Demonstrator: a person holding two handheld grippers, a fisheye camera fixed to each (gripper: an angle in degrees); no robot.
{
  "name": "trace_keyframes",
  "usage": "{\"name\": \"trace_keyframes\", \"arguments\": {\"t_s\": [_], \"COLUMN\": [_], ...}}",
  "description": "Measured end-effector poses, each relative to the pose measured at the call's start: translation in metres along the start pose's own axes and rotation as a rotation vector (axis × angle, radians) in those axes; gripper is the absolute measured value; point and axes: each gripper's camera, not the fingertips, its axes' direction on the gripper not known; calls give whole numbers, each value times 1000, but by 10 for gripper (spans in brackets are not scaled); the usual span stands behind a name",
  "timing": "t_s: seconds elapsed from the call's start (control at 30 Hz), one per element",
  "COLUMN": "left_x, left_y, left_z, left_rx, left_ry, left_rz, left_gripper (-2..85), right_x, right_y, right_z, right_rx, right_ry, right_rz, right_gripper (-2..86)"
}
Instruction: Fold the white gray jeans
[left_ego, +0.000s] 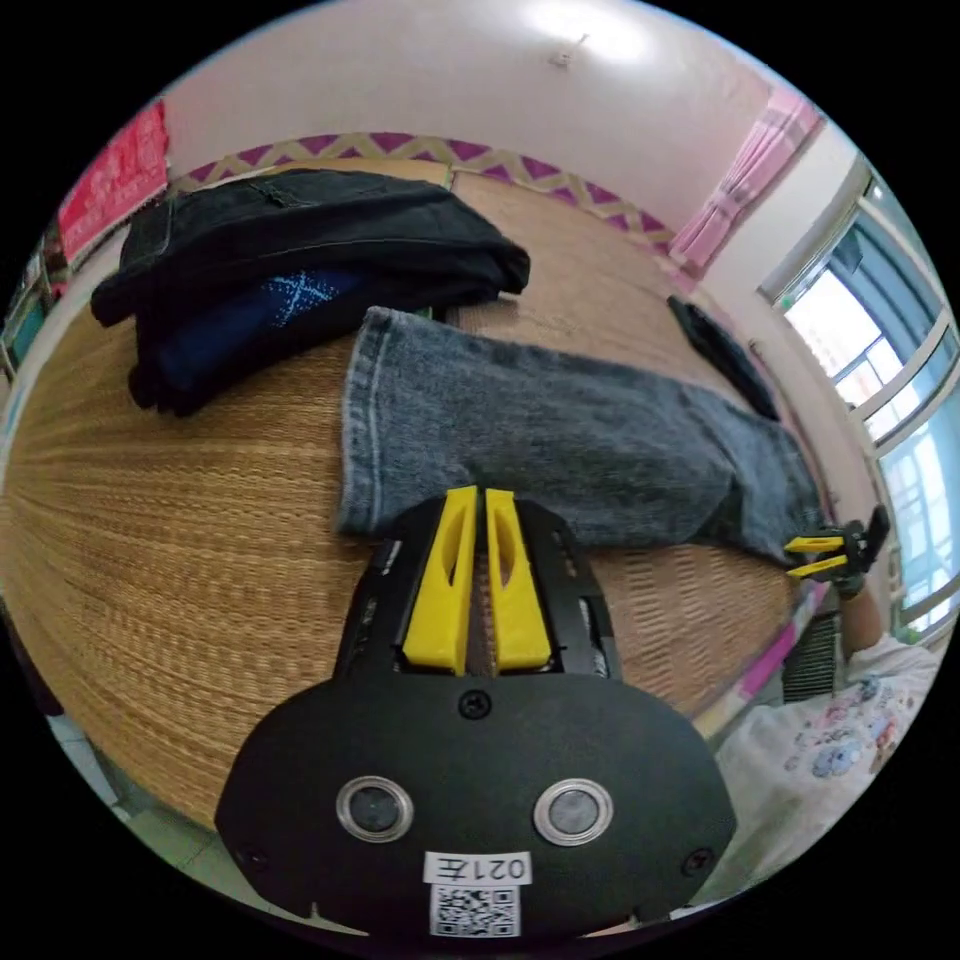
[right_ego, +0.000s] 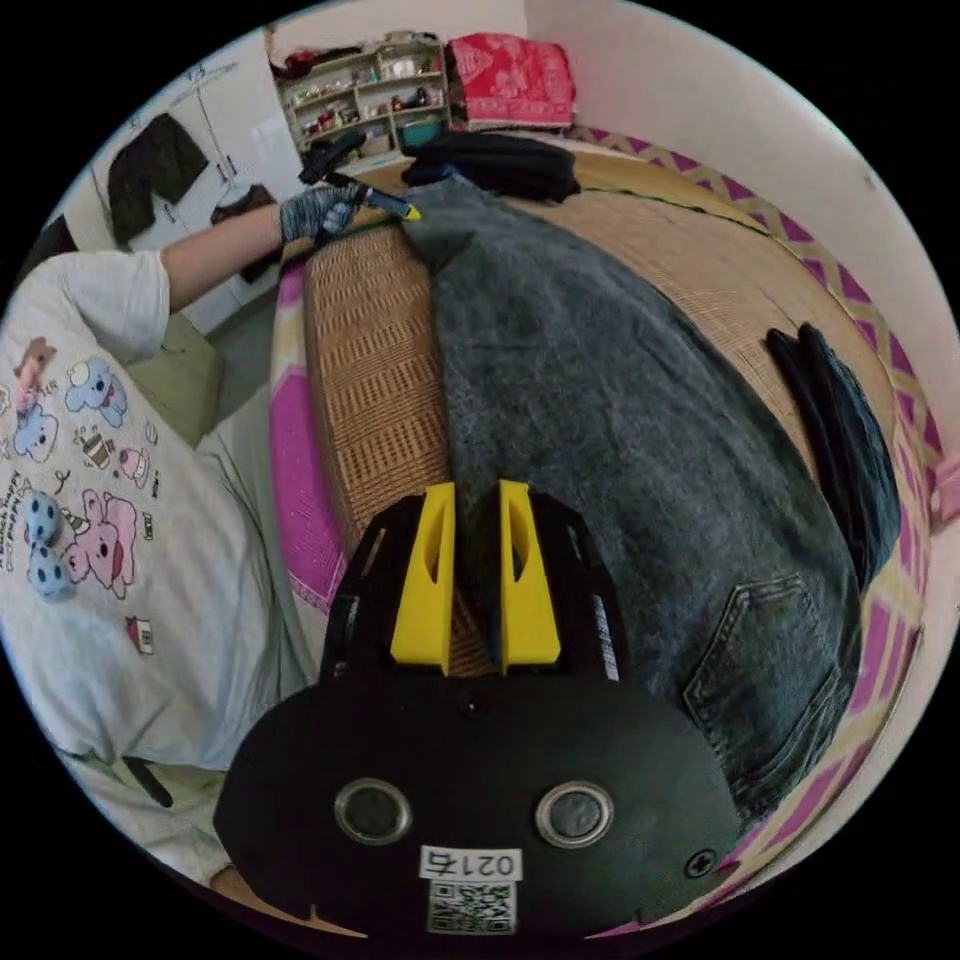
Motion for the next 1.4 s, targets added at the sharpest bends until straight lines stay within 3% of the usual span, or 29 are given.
{"name": "trace_keyframes", "arguments": {"t_s": [0.07,0.27,0.5,0.57,0.63,0.77,0.97,1.1,1.27,1.4], "left_x": [-5,-16,-48,-53,-57,-57,-34,-21,25,131], "left_y": [-10,-27,2,10,18,25,10,7,9,-4], "left_z": [10,37,19,23,33,60,107,150,150,120], "left_rx": [-14,-23,249,233,185,167,148,99,192,271], "left_ry": [27,103,218,188,174,273,305,431,346,199], "left_rz": [-21,-75,-282,-329,-407,-494,-443,-405,-352,-120], "left_gripper": [-6,-9,-3,8,78,111,103,69,39,39], "right_x": [9,-4,-6,-9,-9,-7,-11,-9,-2,0], "right_y": [4,2,0,-1,0,6,15,25,48,76], "right_z": [0,8,14,17,18,20,21,21,18,3], "right_rx": [-4,17,61,63,70,96,97,115,178,291], "right_ry": [-89,-47,-75,-67,-70,-100,-98,-118,-173,-230], "right_rz": [79,106,151,150,155,183,191,211,246,287], "right_gripper": [72,63,62,62,61,60,62,61,60,70]}}
